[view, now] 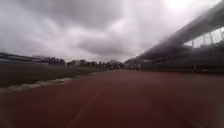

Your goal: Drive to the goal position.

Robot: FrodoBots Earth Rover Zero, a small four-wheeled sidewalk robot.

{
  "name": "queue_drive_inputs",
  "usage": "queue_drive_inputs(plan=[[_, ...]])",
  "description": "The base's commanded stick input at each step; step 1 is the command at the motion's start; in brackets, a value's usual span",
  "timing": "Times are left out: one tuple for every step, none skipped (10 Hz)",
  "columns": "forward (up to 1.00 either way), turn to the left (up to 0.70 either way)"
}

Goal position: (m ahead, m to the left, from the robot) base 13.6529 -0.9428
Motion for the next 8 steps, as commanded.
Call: queue_drive_inputs(plan=[[0.5,0.02],[0.5,0.02],[0.5,0.02],[0.5,0.02],[0.5,0.02],[0.5,0.02],[0.5,0.02],[0.5,0.02]])
